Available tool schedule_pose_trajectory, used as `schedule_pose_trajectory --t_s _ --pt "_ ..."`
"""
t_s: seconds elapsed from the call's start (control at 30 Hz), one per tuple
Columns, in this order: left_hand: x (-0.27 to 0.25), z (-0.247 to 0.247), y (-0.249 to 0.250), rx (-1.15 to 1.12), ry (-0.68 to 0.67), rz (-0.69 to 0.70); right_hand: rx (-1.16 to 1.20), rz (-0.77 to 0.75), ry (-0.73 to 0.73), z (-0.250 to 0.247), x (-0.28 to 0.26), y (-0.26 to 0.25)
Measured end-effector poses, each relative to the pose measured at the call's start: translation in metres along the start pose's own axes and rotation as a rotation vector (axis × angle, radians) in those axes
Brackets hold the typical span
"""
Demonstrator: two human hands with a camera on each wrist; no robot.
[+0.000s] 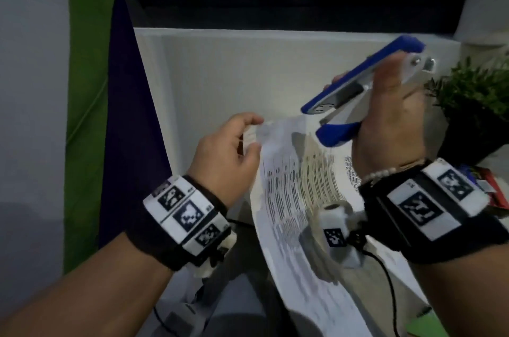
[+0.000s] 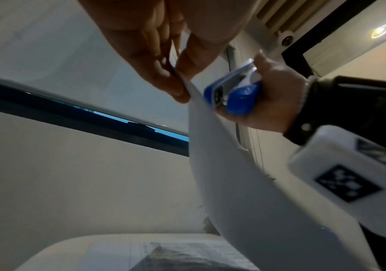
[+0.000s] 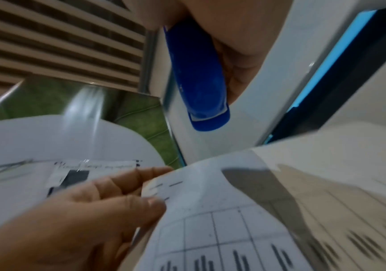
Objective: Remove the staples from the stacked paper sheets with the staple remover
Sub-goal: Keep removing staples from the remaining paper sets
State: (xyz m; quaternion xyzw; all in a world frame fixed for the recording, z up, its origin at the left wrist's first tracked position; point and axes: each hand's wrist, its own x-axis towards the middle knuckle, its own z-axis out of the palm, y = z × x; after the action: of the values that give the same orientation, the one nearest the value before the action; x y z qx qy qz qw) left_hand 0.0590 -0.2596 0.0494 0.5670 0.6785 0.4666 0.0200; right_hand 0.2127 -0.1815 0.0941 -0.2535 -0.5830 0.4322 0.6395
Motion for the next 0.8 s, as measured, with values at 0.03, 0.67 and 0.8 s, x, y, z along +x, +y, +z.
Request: schedule_pose_trajectory --t_s 0.03,0.67,0.8 --pt "-0.007 0.0 0.0 0.025 -0.017 0.0 -0.024 -0.051 -0.04 0.006 -0.004 -0.001" --pt "-0.053 -0.008 0.005 -0.158 -0.061 -0.089 -0.014 -0.119 -0.189 0.051 -0.044 0.014" --pt "-0.047 -0.003 0.004 -0.142 0.054 -0.049 -0.002 -0.138 -0.191 0.054 -0.046 0.009"
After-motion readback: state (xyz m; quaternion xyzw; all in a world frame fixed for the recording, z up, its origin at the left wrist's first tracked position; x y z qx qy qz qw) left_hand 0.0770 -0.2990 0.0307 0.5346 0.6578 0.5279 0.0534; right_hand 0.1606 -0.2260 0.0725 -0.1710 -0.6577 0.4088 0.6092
